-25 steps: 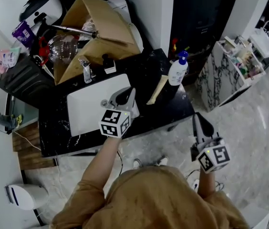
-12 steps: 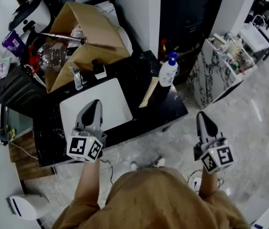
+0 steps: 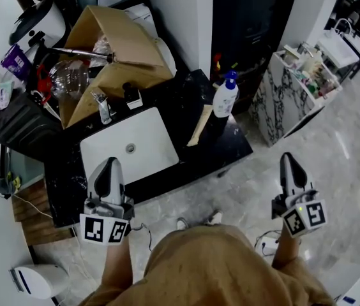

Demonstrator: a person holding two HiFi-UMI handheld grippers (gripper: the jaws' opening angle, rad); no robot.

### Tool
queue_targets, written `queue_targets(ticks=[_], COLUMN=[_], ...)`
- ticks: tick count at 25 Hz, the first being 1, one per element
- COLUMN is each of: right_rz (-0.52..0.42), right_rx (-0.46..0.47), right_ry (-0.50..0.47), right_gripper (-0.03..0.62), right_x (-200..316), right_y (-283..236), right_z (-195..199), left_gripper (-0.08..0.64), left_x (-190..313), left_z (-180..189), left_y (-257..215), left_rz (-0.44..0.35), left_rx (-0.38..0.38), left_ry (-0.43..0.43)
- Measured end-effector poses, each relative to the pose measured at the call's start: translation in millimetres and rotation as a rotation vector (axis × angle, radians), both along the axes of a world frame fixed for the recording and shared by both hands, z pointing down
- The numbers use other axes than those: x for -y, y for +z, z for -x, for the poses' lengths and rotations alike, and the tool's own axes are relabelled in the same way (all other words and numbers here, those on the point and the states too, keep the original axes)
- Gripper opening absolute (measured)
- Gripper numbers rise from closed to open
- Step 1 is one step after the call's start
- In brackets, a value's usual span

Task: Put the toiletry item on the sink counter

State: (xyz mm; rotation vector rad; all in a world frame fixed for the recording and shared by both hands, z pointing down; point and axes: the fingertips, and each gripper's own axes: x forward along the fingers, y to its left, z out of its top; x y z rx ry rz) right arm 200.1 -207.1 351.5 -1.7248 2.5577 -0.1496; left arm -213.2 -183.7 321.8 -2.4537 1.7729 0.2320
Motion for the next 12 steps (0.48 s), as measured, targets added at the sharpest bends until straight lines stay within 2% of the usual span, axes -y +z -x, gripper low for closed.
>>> queue_targets(ticks=[6, 12], right_rz=[-0.002, -0.01], right_rx=[-0.016, -0.021], right_ry=[0.014, -0.002], right_gripper=[0.005, 0.005], right_x=[-9, -16], right_y=[-8, -12], right_z=[2, 18], left_gripper=[0.004, 0.003], left_x=[-21, -27], left_z=[25, 31], left_y=[17, 25], left_rz=[0.034, 0.053], left_rx=[0.01, 0.008], left_ry=[-0.076, -0.065])
